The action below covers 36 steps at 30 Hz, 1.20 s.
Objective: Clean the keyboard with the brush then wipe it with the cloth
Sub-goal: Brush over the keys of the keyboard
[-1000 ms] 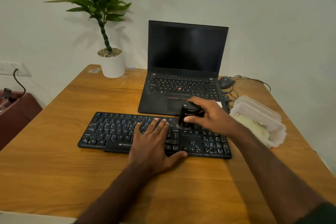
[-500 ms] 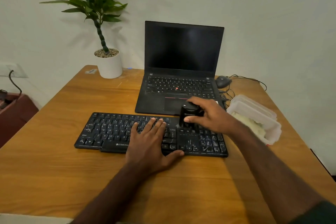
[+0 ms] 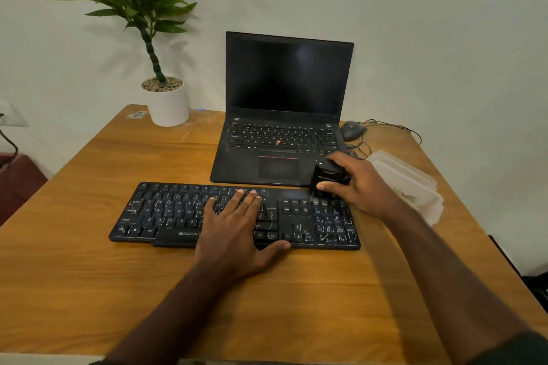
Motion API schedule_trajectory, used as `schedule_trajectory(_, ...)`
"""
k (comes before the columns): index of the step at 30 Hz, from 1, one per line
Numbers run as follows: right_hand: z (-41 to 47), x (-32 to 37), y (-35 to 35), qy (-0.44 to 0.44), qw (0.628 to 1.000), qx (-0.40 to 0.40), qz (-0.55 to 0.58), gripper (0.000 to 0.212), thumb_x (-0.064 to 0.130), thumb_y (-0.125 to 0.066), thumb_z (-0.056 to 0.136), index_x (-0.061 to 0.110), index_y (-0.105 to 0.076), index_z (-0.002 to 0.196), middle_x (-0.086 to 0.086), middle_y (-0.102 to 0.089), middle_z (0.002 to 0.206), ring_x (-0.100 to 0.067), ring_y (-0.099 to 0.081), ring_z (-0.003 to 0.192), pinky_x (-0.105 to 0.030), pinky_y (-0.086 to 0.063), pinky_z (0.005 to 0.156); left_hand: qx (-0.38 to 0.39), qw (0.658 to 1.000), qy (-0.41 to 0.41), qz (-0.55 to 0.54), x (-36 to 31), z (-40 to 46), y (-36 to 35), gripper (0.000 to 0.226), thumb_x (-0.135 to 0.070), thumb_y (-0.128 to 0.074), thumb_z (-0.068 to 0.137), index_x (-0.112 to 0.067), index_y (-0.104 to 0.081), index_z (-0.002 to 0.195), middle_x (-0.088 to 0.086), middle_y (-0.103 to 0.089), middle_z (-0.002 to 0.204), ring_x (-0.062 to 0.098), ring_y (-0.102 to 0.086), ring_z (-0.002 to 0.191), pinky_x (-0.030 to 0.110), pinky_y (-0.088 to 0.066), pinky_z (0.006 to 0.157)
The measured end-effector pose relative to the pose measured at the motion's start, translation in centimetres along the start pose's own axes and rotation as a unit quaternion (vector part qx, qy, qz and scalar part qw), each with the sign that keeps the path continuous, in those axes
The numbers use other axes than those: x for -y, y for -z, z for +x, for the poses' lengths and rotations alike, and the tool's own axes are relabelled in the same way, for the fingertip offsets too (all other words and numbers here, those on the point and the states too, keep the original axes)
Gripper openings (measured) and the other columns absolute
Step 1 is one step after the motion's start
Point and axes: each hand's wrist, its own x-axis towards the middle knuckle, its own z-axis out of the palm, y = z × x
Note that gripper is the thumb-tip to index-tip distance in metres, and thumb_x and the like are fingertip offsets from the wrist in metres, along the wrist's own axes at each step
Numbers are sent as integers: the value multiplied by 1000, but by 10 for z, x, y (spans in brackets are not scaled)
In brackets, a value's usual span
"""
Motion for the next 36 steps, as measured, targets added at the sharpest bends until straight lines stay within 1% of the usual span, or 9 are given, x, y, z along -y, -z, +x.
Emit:
schedule_trajectory(4,1,2,-10,18,998,-45,26,39,26,-78,87,20,-60,121,8,-68,103,-6,-66,94,-21,-55,76,-3,1000,1,-4,0,0,2,118,-100,-10,70,-21,-25,157,-4,-22,164,14,-12,152,58,-8,120)
schedule_trajectory(9,-3,2,-7,14,999,1,35,40,27,-78,87,21,-61,122,8,-70,105,-6,-67,97,-21,-56,78,-3,1000,-2,-1,0,0,1,118,-99,-9,70,-21,-25,156,-4,-23,164,14,-13,152,59,-9,119)
schedule_trajectory(14,5,5,-14,20,999,-45,5,38,27,-78,87,22,-60,121,9,-68,103,0,-65,95,-16,-52,76,-15,1000,-3,-8,0,-1,0,116,-99,-12,71,-21,-29,155,-3,-27,162,14,-16,151,58,-9,119)
schedule_trajectory(17,3,9,-15,24,999,-26,31,38,25,-78,87,19,-61,121,6,-69,105,-4,-67,96,-17,-54,76,-21,1000,-3,-13,1,-1,-1,116,-99,-13,71,-20,-31,155,-3,-29,162,15,-18,151,58,-10,119)
schedule_trajectory(19,-2,8,-12,18,999,-5,27,40,26,-78,87,20,-62,123,5,-70,105,-4,-67,95,-18,-56,75,-11,1000,-1,-3,1,0,0,117,-99,-11,70,-21,-27,156,-3,-26,163,14,-15,152,57,-9,119)
schedule_trajectory(24,-14,-5,19,-24,999,13,-41,45,27,-79,86,27,-60,126,9,-69,113,4,-62,99,-10,-48,78,-8,1000,3,-4,1,0,0,119,-100,-9,69,-22,-23,157,-5,-22,164,13,-12,152,57,-8,120)
schedule_trajectory(27,-16,-5,36,-17,998,-9,-52,46,26,-80,85,26,-61,127,12,-68,112,7,-62,100,-8,-46,78,-10,1000,2,-4,1,0,0,119,-100,-9,68,-22,-24,157,-4,-23,163,13,-13,152,57,-9,120)
schedule_trajectory(32,-25,-12,36,-32,999,-8,-38,46,26,-81,84,29,-62,125,11,-69,114,2,-62,105,-15,-49,84,-19,1000,-2,-10,1,-1,0,118,-100,-11,70,-20,-31,155,-3,-30,161,15,-19,151,58,-13,119)
schedule_trajectory(36,-22,-14,13,-15,999,-35,-19,44,26,-81,83,21,-63,123,7,-71,110,-1,-65,101,-16,-52,83,-17,1000,-7,-12,1,1,0,118,-99,-12,70,-20,-30,155,-2,-29,161,15,-19,151,57,-11,120)
